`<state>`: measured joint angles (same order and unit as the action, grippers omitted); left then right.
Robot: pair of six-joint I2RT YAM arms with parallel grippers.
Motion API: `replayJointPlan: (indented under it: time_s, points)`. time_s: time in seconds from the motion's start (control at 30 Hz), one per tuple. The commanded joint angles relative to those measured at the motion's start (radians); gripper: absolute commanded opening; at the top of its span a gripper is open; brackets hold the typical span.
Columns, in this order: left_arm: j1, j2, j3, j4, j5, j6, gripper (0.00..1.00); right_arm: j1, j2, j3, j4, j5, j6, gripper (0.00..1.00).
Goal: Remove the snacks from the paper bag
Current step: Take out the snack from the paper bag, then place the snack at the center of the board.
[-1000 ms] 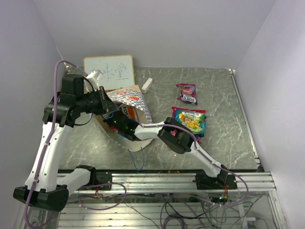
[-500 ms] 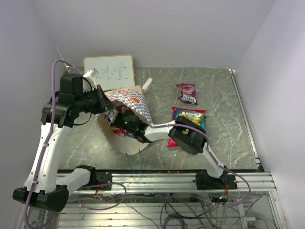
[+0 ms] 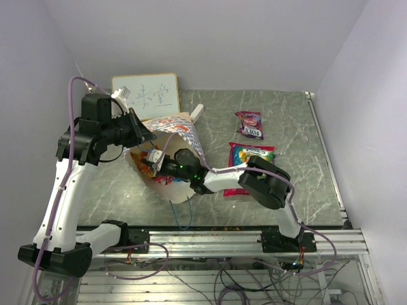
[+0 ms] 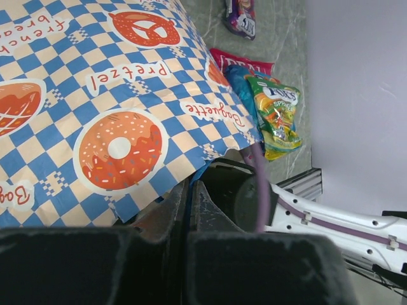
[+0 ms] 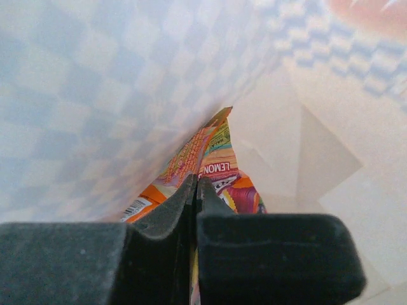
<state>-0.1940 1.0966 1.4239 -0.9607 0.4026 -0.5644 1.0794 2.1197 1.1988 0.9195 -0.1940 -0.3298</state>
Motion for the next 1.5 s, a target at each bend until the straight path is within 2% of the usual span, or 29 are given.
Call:
replayJointPlan:
  time_s: [0.0, 0.3, 0.5, 0.9, 1.07, 1.27, 1.37, 1.47]
  points:
    - [-0.005, -0.012, -0.002, 0.048, -0.032, -0.052, 0.07, -0.003, -0.133, -0.013, 0.112, -0.039, 0.015, 0.0]
    - [-0.005, 0.026, 0.055, 0.003, -0.123, -0.111, 0.07, -0.003, -0.219, -0.03, 0.034, -0.019, 0.015, 0.0]
    - [-0.004, 0.049, 0.076, 0.028, -0.126, -0.144, 0.07, -0.002, -0.307, -0.042, -0.047, -0.027, 0.032, 0.0]
    - [0.0, 0.067, 0.065, 0.093, -0.178, -0.153, 0.07, -0.003, -0.585, -0.124, -0.264, -0.079, 0.078, 0.0]
    - [0.004, 0.085, 0.046, 0.145, -0.203, -0.186, 0.07, -0.003, -0.741, -0.154, -0.411, -0.079, 0.051, 0.0]
    - [0.004, 0.09, 0.016, 0.158, -0.215, -0.185, 0.07, -0.006, -0.903, -0.148, -0.573, 0.093, -0.002, 0.0]
    - [0.006, 0.095, 0.004, 0.159, -0.229, -0.172, 0.07, -0.034, -0.927, -0.114, -0.608, 0.195, -0.07, 0.0]
    - [0.009, 0.116, 0.019, 0.148, -0.202, -0.166, 0.07, -0.114, -0.908, -0.054, -0.657, 0.257, -0.092, 0.0]
